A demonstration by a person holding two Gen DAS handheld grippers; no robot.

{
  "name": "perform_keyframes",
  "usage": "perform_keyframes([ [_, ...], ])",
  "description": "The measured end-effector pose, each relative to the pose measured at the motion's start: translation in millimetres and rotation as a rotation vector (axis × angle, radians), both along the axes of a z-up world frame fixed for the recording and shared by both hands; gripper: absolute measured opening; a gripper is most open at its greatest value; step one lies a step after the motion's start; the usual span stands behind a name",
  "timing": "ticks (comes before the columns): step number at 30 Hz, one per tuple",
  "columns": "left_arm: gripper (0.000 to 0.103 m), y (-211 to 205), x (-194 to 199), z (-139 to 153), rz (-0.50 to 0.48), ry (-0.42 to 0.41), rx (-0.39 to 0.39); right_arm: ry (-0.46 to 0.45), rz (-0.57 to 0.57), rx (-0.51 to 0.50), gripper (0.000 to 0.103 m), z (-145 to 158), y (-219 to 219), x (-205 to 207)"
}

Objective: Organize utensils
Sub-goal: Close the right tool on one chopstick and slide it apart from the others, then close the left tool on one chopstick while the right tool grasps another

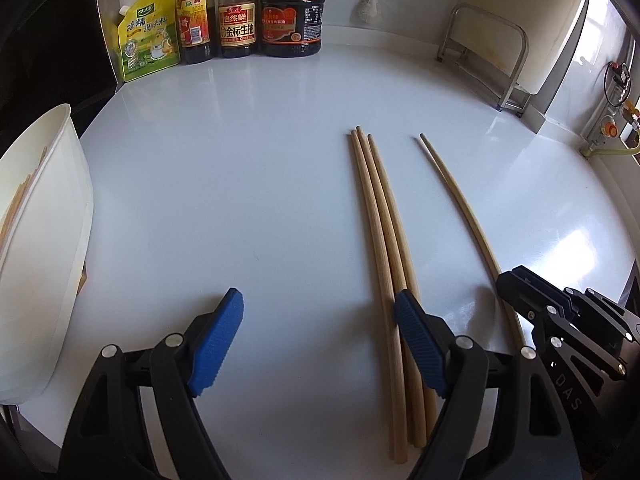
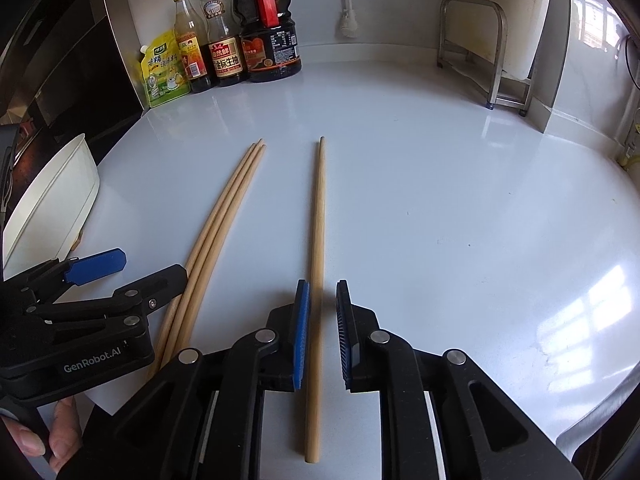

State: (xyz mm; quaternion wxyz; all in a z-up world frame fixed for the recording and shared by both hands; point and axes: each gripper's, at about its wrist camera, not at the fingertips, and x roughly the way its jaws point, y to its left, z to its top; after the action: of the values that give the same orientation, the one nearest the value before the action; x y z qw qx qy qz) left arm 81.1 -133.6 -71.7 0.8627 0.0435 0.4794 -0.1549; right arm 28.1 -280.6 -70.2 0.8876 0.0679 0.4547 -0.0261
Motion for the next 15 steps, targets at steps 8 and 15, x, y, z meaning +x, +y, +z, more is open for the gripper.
perform_keyframes([
  [8,0.08,-4.0,2.4,-1.7,0.01,0.005,0.03,0.0,0.009,0.006,0.022,-0.5,0.0,1.2],
  [15,0.092,-5.4,10.9,-5.5,0.046,0.01,0.068,0.005,-0.001,-0.017,0.025,-0.8,0.3,3.8],
])
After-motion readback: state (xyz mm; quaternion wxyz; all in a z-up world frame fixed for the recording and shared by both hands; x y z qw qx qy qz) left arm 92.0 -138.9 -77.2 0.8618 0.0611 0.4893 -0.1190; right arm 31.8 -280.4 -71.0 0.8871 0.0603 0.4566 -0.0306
